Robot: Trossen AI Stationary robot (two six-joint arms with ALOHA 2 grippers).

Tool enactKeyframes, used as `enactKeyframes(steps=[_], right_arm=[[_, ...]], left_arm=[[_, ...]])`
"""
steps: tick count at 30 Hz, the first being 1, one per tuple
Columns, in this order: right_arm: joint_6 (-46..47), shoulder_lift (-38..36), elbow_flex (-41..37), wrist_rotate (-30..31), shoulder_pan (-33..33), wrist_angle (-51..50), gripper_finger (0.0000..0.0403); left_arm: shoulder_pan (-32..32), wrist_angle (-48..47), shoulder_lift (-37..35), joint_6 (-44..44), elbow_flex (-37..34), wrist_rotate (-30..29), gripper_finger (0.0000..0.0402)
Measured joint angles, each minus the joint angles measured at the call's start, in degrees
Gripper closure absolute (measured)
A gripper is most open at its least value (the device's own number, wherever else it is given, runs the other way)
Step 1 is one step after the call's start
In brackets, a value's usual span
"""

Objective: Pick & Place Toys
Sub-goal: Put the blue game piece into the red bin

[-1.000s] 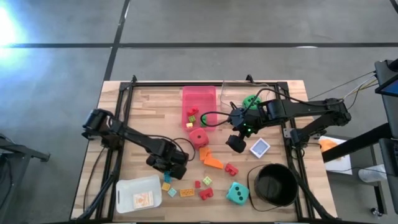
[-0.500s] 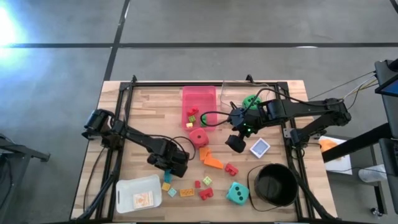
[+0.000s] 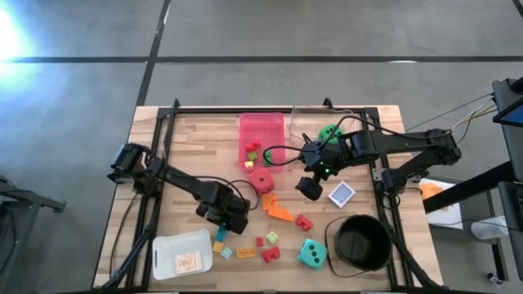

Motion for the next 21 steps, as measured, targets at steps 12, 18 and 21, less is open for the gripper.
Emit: enactKeyframes(steps=[12,18,21], right_arm=[[0.0,0.0,0.0,0.0,0.0,0.0,0.0035],[0.0,0.0,0.0,0.0,0.0,0.0,0.0035],[0.0,0.0,0.0,0.0,0.0,0.0,0.0035]], left_arm=[[1.3,0.4,-0.1,-0.3,1.0,-4.6,0.0266],[3.1,-0.3,-2.2,1.3,2.4,-8.1,0.0266],[4.3,-1.3,-4.7,1.7,2.6,-10.8,0.0266]])
